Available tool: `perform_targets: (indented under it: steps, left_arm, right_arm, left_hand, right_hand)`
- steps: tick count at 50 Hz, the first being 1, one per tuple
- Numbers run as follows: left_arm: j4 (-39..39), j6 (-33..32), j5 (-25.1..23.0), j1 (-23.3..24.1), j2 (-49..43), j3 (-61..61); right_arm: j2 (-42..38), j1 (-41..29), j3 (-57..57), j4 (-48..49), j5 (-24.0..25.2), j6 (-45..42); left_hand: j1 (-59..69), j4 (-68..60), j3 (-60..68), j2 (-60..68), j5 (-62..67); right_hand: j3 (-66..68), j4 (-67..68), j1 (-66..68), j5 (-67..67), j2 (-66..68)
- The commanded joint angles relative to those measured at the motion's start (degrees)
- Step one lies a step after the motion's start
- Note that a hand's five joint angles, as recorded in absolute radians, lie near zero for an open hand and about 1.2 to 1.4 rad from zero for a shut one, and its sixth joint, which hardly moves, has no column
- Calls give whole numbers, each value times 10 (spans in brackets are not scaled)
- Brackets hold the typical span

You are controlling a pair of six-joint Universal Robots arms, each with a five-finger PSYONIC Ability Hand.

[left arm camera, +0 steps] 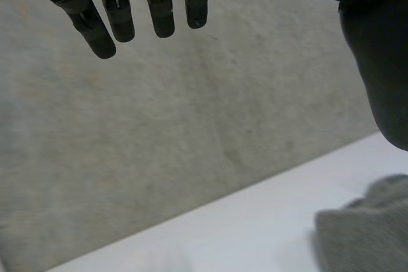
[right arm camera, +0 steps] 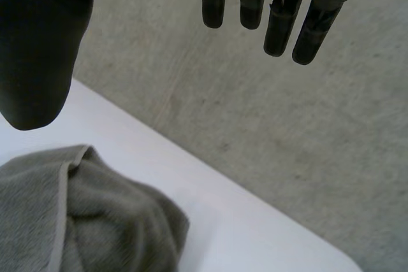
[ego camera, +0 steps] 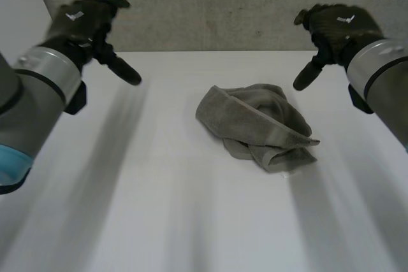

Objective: Fold the towel.

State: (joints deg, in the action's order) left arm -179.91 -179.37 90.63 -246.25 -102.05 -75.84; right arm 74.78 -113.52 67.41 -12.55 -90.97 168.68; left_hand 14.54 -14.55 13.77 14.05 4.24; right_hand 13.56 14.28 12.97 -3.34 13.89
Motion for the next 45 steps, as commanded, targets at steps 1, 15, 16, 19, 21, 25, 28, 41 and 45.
perform_targets:
  steps: [1,15,16,19,21,25,28,41,45]
  left_arm:
    - [-24,-2,-89,-2,-88,2]
    - [-58,-11,-140,-5,-190,1]
    - [-61,-18,-143,-5,-189,-1]
    - [-61,-33,-143,-5,-186,-7]
    - [-62,-39,-143,-5,-182,-13]
    - [-64,-52,-144,0,-175,-24]
    - [-66,-53,-144,1,-174,-26]
    - [-111,-55,-181,74,-198,-26]
    - [-117,-56,-181,97,-212,-26]
  right_arm:
    - [-71,-2,-2,2,9,-1]
    - [-295,-25,-68,17,7,34]
    - [-303,-25,-72,16,7,42]
    - [-287,-27,-58,23,9,55]
    - [-266,-27,-42,27,10,59]
    - [-161,-25,48,62,44,48]
    - [-128,-25,81,66,65,40]
    - [18,-19,346,-20,185,-276]
    - [44,-17,393,-27,185,-326]
  left_hand:
    - [-31,32,-24,-27,-29]
    - [-25,25,-17,-20,-22]
    - [-25,25,-17,-20,-22]
    - [-25,25,-17,-20,-22]
    - [-25,25,-17,-20,-22]
    - [-25,25,-17,-20,-22]
    - [-25,25,-17,-20,-22]
    - [-13,13,-5,-8,-10]
    - [-13,13,-5,-8,-10]
  right_hand:
    - [-36,-43,-30,33,-39]
    - [76,68,81,-78,72]
    - [159,152,165,-162,156]
    - [493,486,499,-495,490]
    - [652,644,658,-654,648]
    - [664,657,670,-667,661]
    - [664,657,670,-667,661]
    - [664,657,670,-667,661]
    - [664,657,670,-667,661]
